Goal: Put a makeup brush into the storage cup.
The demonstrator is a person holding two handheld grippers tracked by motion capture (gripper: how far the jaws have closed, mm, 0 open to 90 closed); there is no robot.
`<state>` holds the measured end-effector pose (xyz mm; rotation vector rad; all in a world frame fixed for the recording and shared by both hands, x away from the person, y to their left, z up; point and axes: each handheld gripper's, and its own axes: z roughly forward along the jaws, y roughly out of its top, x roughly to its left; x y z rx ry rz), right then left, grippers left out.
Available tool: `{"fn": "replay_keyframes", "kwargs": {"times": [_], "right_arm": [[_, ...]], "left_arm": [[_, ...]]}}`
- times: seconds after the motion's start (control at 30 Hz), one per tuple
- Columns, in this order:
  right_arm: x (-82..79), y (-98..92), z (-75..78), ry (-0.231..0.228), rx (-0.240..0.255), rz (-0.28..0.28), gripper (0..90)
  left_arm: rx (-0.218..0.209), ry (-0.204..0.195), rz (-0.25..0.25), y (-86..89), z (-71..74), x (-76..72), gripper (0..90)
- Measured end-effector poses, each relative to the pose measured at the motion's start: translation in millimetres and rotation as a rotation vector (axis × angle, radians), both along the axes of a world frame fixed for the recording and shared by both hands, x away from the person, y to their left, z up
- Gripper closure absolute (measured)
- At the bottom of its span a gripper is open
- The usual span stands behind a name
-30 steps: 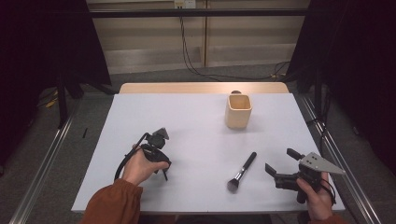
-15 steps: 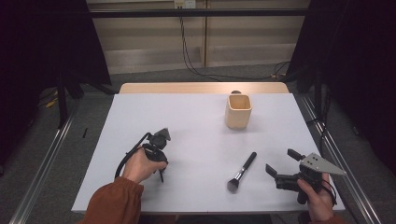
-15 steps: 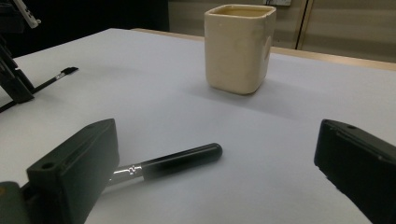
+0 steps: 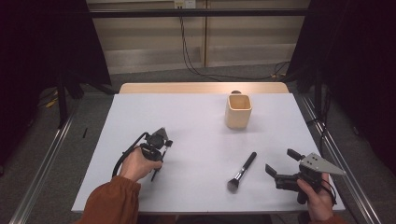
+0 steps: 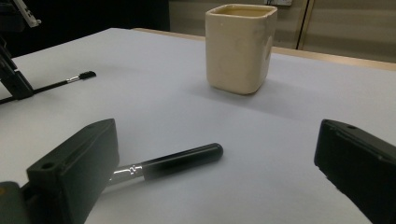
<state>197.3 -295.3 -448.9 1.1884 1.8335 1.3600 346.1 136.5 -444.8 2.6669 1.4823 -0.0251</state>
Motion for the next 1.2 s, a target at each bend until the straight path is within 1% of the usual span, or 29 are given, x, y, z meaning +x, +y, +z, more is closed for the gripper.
{"fn": "replay_keyframes", "kwargs": {"times": [0.07, 0.2, 0.27, 0.33, 0.37, 0.4, 0.47, 0.5, 0.67, 0.73, 0.8, 0.87, 0.9, 1.07, 1.13, 1.17, 1.2], "right_arm": [[0.0, -0.1, 0.0, 0.002, 0.0, 0.0, 0.0], [0.4, 0.5, -0.2, 0.003, 0.002, 0.0, 0.0], [0.7, 0.6, -0.2, 0.003, 0.001, 0.001, 0.0], [1.1, 0.7, -0.3, 0.002, 0.0, 0.001, 0.0], [1.2, 0.6, -0.3, 0.002, -0.001, 0.002, 0.0], [1.5, 0.7, -0.3, 0.002, -0.003, 0.002, 0.0], [2.0, 1.1, -0.2, 0.002, -0.002, 0.002, 0.0], [2.1, 1.3, -0.2, 0.002, -0.003, 0.004, 0.0], [3.0, 2.3, -0.2, 0.003, -0.003, 0.007, 0.0], [3.2, 2.1, -0.2, 0.003, -0.001, 0.007, 0.0], [3.4, 1.9, -0.4, 0.003, -0.001, 0.007, 0.0], [3.6, 2.1, -0.4, 0.004, -0.001, 0.007, 0.0], [3.7, 2.2, -0.5, 0.004, -0.001, 0.008, 0.0], [3.5, 2.4, -0.5, 0.003, -0.003, 0.007, 0.0], [3.5, 2.4, -0.5, 0.004, -0.002, 0.006, 0.0], [3.3, 2.3, -0.4, 0.004, -0.001, 0.006, 0.0], [3.3, 2.2, -0.5, 0.004, -0.001, 0.005, 0.0]], "left_arm": [[0.004, -0.005, -0.01, 0.6, 0.2, -0.4, 85.9], [0.0, -0.007, -0.017, 1.1, 0.3, -0.2, 86.2], [-0.011, -0.007, -0.024, 2.9, 1.1, -0.2, 86.2], [-0.035, -0.006, -0.015, 5.9, 1.2, -0.4, 86.3], [-0.046, -0.012, -0.016, 8.2, 1.6, -0.6, 86.3], [-0.061, -0.011, -0.006, 9.5, 1.5, -1.0, 86.4], [-0.067, -0.015, -0.008, 10.7, 1.7, -1.4, 86.4], [-0.074, -0.03, -0.032, 11.6, 1.8, -3.6, 86.4], [-0.079, -0.05, -0.027, 12.2, 2.4, -6.3, 86.4], [-0.099, -0.058, -0.017, 14.7, 2.1, -7.4, 86.4], [-0.118, -0.067, -0.017, 17.7, 2.0, -8.6, 86.4], [-0.142, -0.078, -0.001, 20.7, 2.1, -9.4, 86.4], [-0.153, -0.081, -0.003, 22.2, 2.0, -9.7, 86.4], [-0.199, -0.125, 0.01, 26.8, 3.3, -13.7, 86.4], [-0.24, -0.144, 0.012, 28.4, 3.6, -15.1, 86.4], [-0.251, -0.156, 0.0, 29.4, 3.6, -15.5, 86.4], [-0.266, -0.169, 0.009, 29.5, 3.5, -16.7, 86.4]]}}
